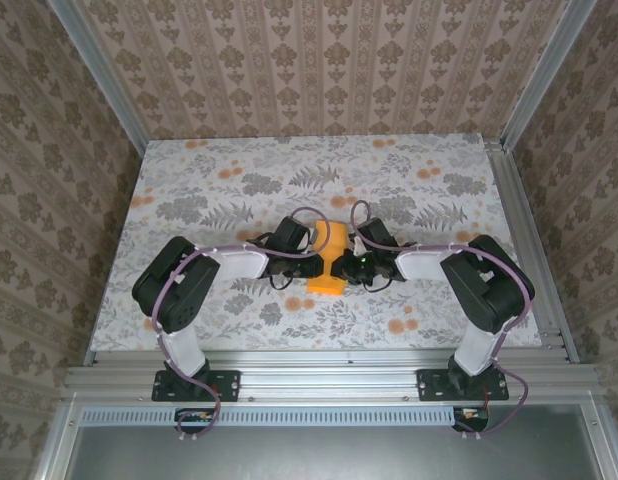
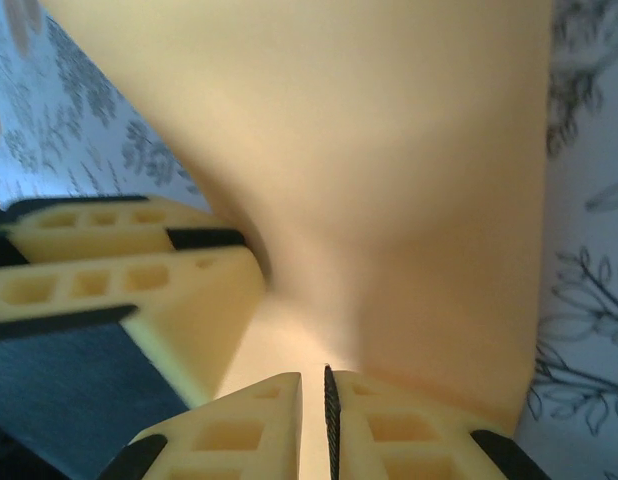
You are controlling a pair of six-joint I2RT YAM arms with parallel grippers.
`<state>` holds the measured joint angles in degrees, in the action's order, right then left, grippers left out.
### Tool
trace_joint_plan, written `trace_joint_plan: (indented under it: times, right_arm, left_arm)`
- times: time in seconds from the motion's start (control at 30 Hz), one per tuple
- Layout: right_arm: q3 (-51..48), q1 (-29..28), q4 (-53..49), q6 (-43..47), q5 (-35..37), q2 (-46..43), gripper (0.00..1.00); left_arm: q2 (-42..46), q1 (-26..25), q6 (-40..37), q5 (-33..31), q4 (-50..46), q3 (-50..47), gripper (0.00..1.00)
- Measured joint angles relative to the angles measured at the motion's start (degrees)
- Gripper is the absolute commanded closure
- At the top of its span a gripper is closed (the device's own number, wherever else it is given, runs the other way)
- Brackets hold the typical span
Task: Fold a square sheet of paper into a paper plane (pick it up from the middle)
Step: Fold the square sheet of paper in half at the center of the table.
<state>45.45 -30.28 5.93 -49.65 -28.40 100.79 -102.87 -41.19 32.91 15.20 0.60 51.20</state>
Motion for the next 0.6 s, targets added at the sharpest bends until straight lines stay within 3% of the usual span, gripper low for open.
trace_joint_plan:
  times: [0.6]
  right_arm:
    - [-5.1,-2.3,-7.4,2.8,0.9,-7.3,0.81]
  left_arm:
    - [-0.7,0.0,-1.7,0.0,-2.8,1.9,0.79]
